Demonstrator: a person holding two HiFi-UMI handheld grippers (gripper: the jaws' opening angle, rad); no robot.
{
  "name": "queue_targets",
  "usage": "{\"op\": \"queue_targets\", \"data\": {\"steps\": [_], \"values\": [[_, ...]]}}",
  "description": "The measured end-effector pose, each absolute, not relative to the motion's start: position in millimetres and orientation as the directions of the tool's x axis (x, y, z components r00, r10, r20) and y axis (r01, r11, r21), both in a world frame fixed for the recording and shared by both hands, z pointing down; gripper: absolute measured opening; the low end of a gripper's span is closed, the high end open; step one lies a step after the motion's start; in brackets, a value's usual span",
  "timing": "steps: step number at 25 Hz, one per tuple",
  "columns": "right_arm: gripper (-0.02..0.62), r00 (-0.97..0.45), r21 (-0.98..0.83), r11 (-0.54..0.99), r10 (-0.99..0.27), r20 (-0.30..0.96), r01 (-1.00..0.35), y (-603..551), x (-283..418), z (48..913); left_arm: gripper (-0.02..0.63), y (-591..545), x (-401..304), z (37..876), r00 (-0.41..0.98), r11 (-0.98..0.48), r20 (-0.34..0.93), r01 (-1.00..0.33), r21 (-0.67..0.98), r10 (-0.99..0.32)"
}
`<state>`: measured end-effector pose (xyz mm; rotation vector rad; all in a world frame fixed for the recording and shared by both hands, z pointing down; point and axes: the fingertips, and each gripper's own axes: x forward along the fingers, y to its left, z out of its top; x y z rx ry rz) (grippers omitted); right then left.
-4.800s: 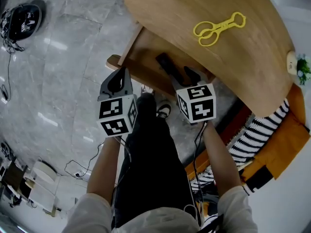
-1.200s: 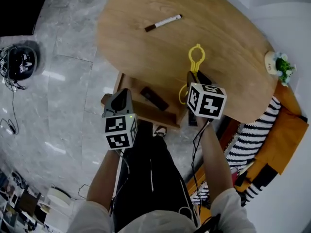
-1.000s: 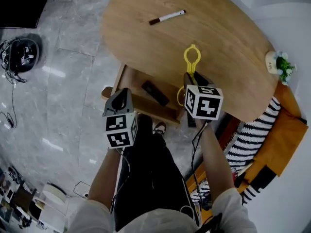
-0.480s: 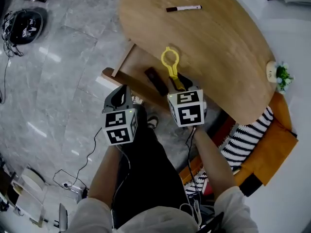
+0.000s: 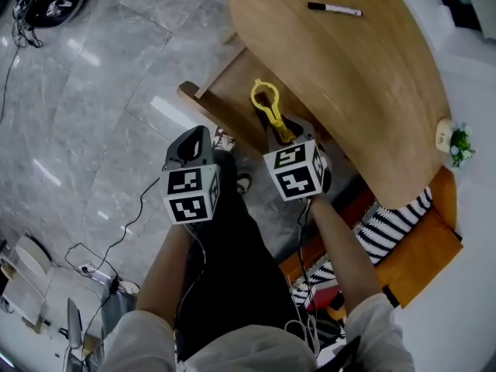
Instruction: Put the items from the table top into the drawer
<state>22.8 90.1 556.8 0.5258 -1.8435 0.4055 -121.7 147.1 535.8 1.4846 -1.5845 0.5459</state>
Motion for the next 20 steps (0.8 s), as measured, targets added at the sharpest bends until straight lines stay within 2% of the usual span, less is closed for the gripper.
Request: {"op": "queue_targets", "data": {"steps": [9,12,20], "values": [[0.120,-0.289,-0.086,0.808,-0.107,0.951,-0.583,86.5,23.8,580.6,0.011,135.2,-133.0,546.6,0.098,0.178,0.827,-0.956,0.232,-0.554],[0.202,-0.274,-0.102,0.774,-0.095,0.957,-0.624,86.3,32.2,585.9,0.011,127.9,-133.4,546.9,0.101,0.163,0.828,-0.961,0.225,-0.552],[0.195,-0.283,-0.102,0.700,-0.148,0.948,-0.707,79.1,53.2,575.7,0.010,115.1,-116.1,547.3,0.133,0.107,0.827,-0.968,0.227,-0.546]]}}
